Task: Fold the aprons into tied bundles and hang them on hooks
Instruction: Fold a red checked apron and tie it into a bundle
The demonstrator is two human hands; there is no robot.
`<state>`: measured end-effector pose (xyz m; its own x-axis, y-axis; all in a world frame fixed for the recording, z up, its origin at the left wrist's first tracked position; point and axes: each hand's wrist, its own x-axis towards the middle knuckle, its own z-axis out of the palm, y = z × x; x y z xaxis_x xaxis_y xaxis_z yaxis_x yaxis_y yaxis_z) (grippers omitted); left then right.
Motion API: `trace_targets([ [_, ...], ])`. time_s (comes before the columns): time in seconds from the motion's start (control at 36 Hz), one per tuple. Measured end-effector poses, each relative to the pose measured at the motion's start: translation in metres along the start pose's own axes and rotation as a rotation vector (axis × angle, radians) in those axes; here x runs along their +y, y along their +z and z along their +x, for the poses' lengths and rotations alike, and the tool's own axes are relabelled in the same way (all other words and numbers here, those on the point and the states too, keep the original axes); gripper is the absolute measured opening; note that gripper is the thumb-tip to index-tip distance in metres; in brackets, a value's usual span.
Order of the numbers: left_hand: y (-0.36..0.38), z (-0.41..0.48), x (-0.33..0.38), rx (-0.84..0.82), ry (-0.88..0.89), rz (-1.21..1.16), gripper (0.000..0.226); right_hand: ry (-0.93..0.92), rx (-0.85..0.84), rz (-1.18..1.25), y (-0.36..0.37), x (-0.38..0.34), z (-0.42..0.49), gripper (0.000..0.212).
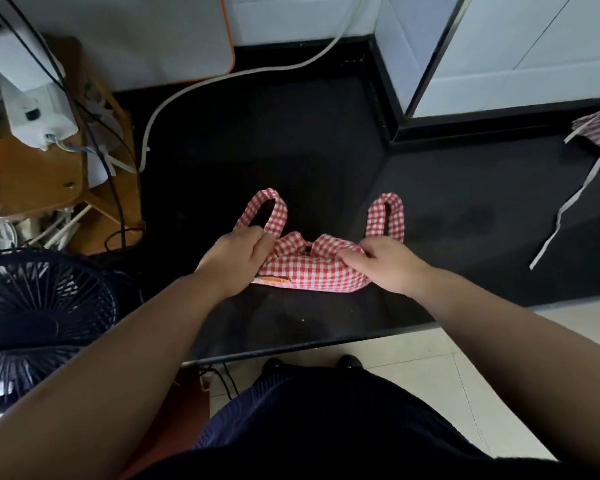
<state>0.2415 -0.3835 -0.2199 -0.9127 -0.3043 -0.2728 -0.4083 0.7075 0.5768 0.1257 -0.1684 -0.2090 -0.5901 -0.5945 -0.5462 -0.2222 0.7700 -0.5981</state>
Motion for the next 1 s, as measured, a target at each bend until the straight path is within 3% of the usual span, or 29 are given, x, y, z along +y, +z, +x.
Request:
trace_targets([
  [0.08, 0.003, -0.004, -0.001, 0.053, -0.025, 0.035, 0.038, 0.018, -0.065, 0.080, -0.005, 0.001, -0.002, 0.032],
  [0.17, 0.004, -0.007, -0.001, 0.111, -0.108, 0.025, 0.044, 0.052, -0.128, 0.346, -0.008, 0.006, -0.002, 0.020],
  [0.25, 0.002, -0.005, 0.001, 0.076, -0.226, -0.048, 0.051, 0.100, -0.182, 0.587, -0.006, 0.009, -0.001, 0.024],
  [0.31, 0.001, -0.001, 0.002, 0.049, -0.275, -0.091, 0.052, 0.090, -0.160, 0.562, -0.002, 0.010, 0.000, 0.033],
  [0.44, 0.004, 0.006, -0.001, 0.032, -0.382, -0.245, 0.052, -0.069, -0.104, 0.198, 0.013, 0.006, -0.008, 0.037],
  [0.53, 0.003, 0.007, -0.002, 0.022, -0.426, -0.312, 0.057, -0.161, 0.037, 0.136, 0.027, 0.010, -0.003, 0.037],
  [0.64, -0.003, -0.004, 0.001, 0.024, -0.324, -0.309, 0.065, -0.054, 0.183, 0.191, 0.028, 0.011, 0.003, 0.043],
  [0.81, -0.011, -0.020, -0.005, -0.064, -0.191, -0.125, 0.017, 0.069, 0.077, 0.235, 0.019, 0.010, 0.006, 0.051],
  [0.89, -0.013, -0.025, -0.007, -0.117, -0.189, -0.179, 0.020, 0.154, 0.098, 0.290, 0.011, 0.006, 0.012, 0.065],
  [1.0, -0.005, -0.030, -0.012, -0.169, -0.264, -0.304, 0.036, 0.222, 0.113, 0.333, 0.008, 0.006, 0.018, 0.059],
])
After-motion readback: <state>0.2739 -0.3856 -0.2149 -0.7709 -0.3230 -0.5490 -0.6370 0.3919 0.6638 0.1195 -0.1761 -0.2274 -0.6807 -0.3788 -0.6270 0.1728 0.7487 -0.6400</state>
